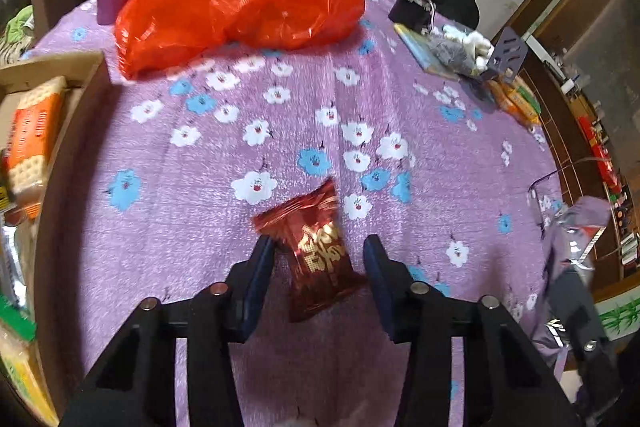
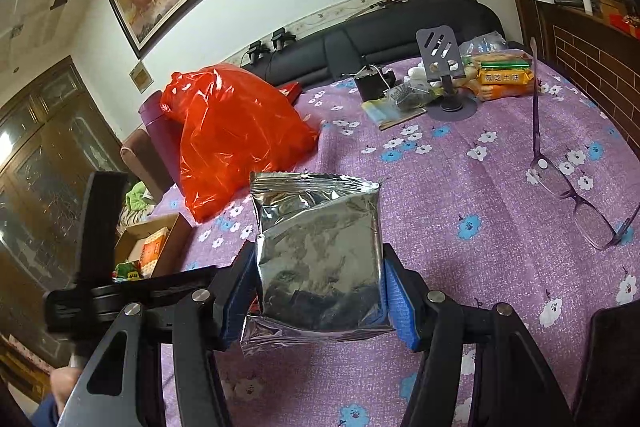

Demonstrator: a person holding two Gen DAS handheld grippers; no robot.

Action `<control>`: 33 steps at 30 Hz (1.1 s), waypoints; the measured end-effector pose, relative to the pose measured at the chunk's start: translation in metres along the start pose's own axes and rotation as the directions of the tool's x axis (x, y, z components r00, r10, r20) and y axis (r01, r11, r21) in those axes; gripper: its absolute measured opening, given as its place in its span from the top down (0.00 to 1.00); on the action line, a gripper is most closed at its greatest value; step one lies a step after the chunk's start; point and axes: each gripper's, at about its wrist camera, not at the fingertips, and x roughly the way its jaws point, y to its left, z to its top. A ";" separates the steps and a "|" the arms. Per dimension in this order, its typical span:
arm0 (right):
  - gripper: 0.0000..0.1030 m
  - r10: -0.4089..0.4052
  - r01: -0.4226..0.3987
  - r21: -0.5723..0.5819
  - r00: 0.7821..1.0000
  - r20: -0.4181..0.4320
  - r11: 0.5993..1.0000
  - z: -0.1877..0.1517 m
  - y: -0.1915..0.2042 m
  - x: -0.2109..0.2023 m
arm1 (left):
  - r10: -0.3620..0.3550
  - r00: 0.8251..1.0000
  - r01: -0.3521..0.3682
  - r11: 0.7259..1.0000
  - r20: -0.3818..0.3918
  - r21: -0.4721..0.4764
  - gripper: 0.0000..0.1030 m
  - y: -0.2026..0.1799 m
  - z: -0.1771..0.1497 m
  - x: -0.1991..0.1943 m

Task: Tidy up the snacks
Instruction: 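Grasp the silver foil bag with the right tool while the left tool grasps the dark red packet, then lift the foil bag and dark red packet and hold them above the cloth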

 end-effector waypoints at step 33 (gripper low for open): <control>0.38 -0.067 0.045 -0.255 0.995 -0.077 0.966 -0.037 0.047 0.039 | 0.083 0.893 -0.244 0.915 0.442 0.320 0.71 0.012 -0.057 -0.064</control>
